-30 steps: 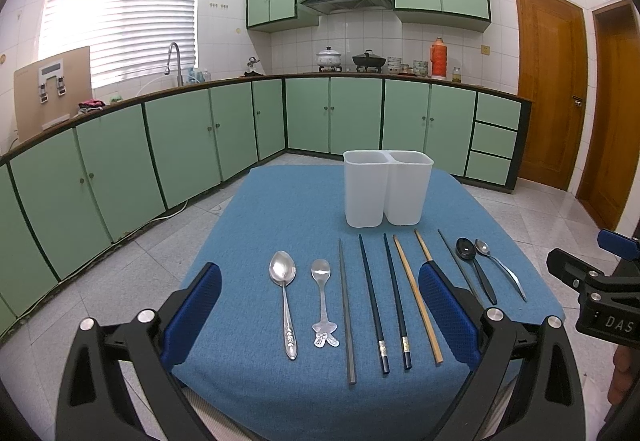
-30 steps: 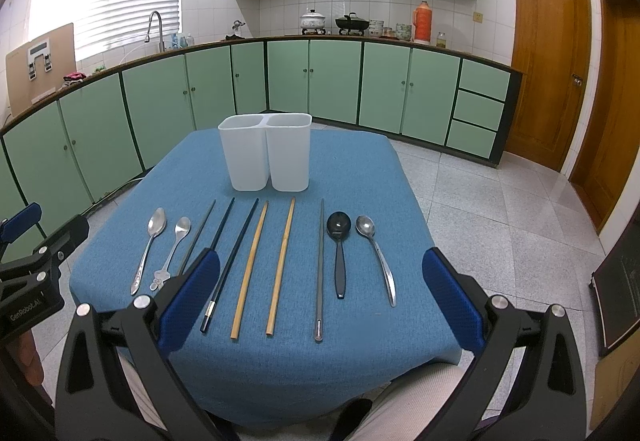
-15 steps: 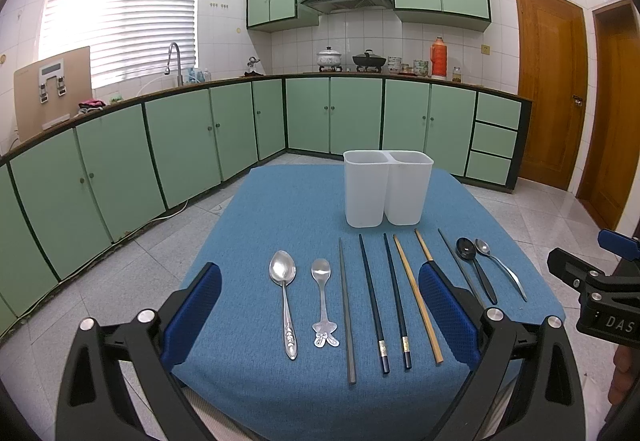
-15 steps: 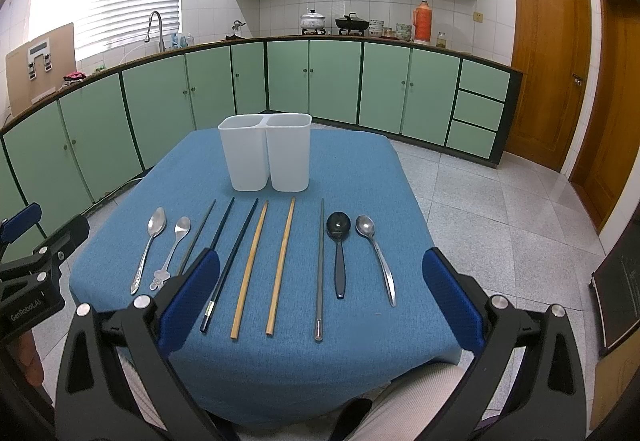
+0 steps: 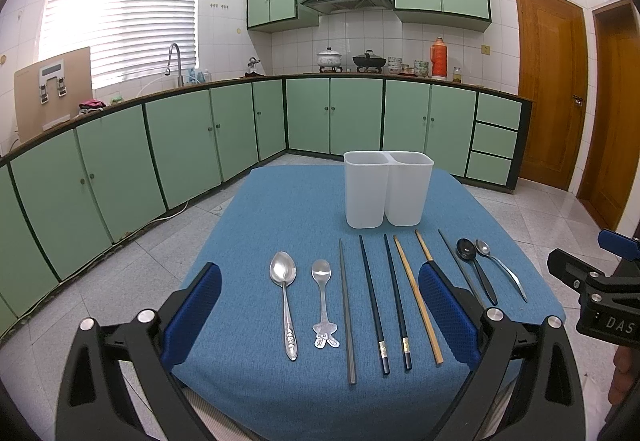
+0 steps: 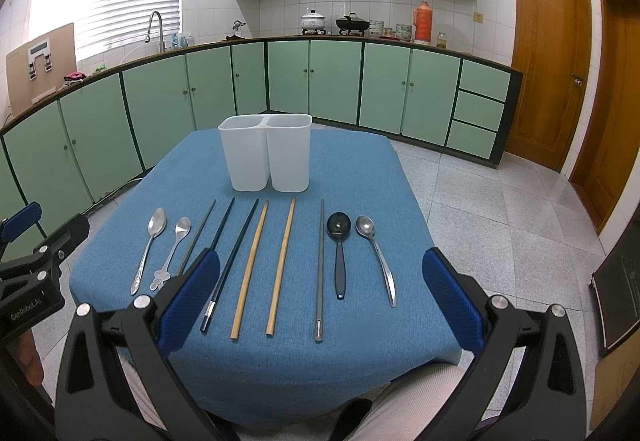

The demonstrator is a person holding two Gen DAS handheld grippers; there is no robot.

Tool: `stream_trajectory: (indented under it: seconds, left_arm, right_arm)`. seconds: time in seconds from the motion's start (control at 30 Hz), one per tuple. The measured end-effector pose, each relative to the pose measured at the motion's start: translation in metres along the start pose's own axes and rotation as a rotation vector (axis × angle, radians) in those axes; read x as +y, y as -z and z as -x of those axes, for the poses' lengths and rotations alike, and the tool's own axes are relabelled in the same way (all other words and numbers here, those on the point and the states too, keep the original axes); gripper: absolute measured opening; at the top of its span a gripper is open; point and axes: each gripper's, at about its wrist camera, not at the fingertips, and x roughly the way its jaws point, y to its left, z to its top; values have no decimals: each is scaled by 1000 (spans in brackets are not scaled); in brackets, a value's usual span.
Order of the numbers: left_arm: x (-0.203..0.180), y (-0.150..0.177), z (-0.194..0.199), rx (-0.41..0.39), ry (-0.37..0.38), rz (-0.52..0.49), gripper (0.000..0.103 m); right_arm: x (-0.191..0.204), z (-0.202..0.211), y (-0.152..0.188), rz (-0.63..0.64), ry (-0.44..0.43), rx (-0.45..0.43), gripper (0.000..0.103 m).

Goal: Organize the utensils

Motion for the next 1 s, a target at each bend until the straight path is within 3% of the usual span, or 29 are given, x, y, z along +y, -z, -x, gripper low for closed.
stream_trajectory:
  seconds: [0.63,0.83,1.0]
  left_arm:
    - [14,-1,-8,10,-11,14,97]
    - [54,-8,-57,80,-123,63,97]
    - [71,-9,-107,165,-171,57,97]
  right_arm:
    - [-3,-7,-1,4,23,-2,98]
    - [-24,-40,-7,-7,86,4,98]
    - [-41,-75,-14,7,124,35,94]
